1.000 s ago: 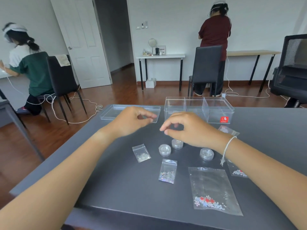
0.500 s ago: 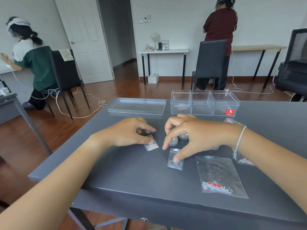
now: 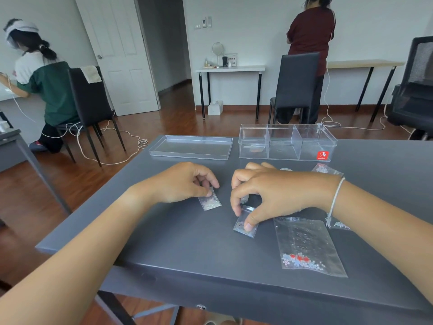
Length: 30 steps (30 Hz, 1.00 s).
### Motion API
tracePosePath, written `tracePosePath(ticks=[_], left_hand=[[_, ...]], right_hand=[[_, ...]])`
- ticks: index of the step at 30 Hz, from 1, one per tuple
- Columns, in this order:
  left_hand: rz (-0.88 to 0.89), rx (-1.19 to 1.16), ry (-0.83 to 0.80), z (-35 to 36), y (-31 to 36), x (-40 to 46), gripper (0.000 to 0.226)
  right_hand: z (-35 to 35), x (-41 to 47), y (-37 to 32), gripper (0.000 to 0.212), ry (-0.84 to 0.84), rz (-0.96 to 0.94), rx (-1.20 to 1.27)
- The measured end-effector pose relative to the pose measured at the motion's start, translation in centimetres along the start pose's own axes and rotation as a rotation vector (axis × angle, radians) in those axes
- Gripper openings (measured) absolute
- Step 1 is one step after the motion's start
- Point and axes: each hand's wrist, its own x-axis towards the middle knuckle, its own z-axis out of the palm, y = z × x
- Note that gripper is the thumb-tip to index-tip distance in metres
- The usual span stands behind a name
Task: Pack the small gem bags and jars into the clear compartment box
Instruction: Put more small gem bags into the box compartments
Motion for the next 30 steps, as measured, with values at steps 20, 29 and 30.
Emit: tracePosePath(ticks=[20,29,30], left_hand=[[0.153,-0.282,0.460,-2.4,4.0,5.6,0.011],[0.167,-0.186,0.534,-2.7,5.4,13.1,0.015],[0.165,-0.166,0.524,-2.5,5.4,13.6,0.015]], right_hand=[[-2.1,-0.5,2.6,0.020,0.260,0.009,0.662],[-3.0,-0.4,6.9,0.017,0.771,0.251,0.799],[-3.0,-0.4,7.3,0.017,0.795,0.287,0.794]])
